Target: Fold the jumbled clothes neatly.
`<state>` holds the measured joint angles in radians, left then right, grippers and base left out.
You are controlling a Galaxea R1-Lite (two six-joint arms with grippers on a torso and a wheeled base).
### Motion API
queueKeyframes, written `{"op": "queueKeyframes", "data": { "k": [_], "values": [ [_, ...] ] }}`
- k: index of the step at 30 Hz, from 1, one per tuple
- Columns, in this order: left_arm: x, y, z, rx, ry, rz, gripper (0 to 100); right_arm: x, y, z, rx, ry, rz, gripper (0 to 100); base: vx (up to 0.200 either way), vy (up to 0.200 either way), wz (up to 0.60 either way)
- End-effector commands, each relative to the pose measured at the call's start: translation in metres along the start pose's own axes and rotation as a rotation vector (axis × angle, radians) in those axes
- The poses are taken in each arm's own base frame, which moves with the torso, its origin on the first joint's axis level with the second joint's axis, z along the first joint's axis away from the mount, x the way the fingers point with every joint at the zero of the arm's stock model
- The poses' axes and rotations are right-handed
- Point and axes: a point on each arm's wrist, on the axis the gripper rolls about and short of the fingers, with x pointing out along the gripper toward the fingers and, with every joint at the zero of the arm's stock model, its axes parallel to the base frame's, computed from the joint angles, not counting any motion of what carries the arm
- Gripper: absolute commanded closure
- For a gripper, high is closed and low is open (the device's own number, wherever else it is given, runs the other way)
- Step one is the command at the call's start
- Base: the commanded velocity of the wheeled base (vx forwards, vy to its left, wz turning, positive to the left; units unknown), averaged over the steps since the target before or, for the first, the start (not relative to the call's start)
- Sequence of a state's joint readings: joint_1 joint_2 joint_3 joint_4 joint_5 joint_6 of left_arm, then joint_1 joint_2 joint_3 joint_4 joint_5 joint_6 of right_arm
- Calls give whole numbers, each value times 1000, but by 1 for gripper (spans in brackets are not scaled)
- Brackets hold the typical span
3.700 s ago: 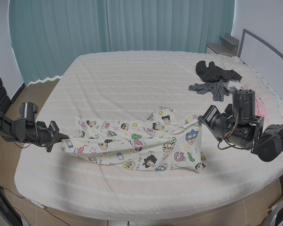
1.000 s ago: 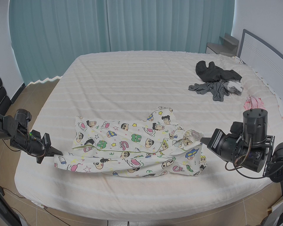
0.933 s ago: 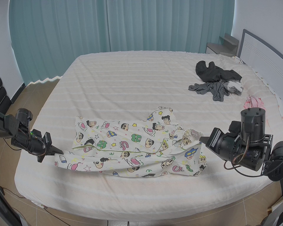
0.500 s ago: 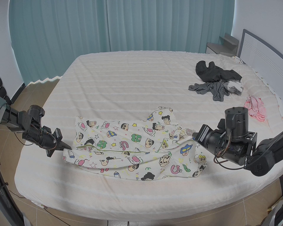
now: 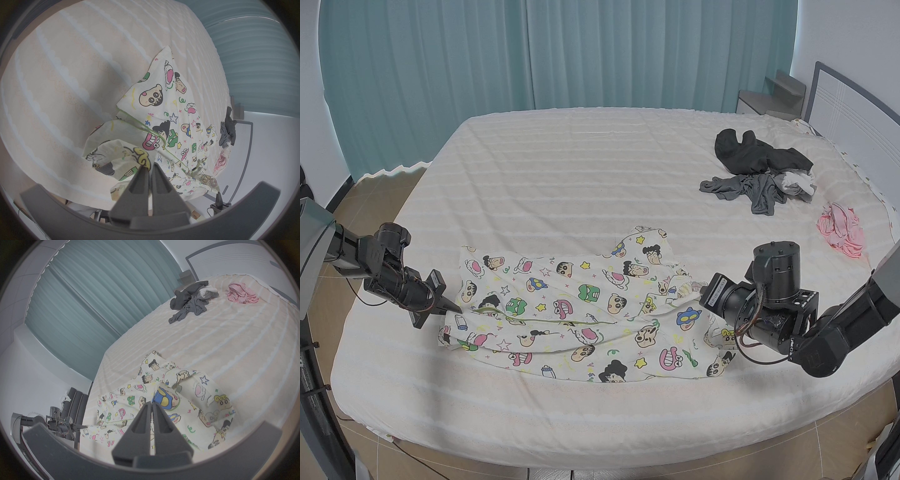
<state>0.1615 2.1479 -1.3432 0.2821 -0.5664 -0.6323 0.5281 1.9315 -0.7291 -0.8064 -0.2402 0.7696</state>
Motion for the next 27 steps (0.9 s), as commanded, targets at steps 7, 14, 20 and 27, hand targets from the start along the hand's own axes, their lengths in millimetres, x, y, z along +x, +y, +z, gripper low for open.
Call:
{"op": "queueKeyframes", "data": {
  "k": [7, 14, 20, 27],
  "values": [
    [8, 0, 6, -36, -23, -22, 0, 25, -15, -13, -43, -10, -23, 100, 0, 0, 0],
    [8, 2, 10, -44, -61, -50, 0, 29, -16, -13, -41, -34, -7, 100, 0, 0, 0],
    [7, 7, 5, -51, -60, -49, 0, 35, -20, -17, -54, -25, -18, 0, 0, 0, 0],
    [-24, 16, -9, -76, -38, -110, 0, 29, -19, -10, -38, -70, 14, 0, 0, 0, 0]
  ]
}}
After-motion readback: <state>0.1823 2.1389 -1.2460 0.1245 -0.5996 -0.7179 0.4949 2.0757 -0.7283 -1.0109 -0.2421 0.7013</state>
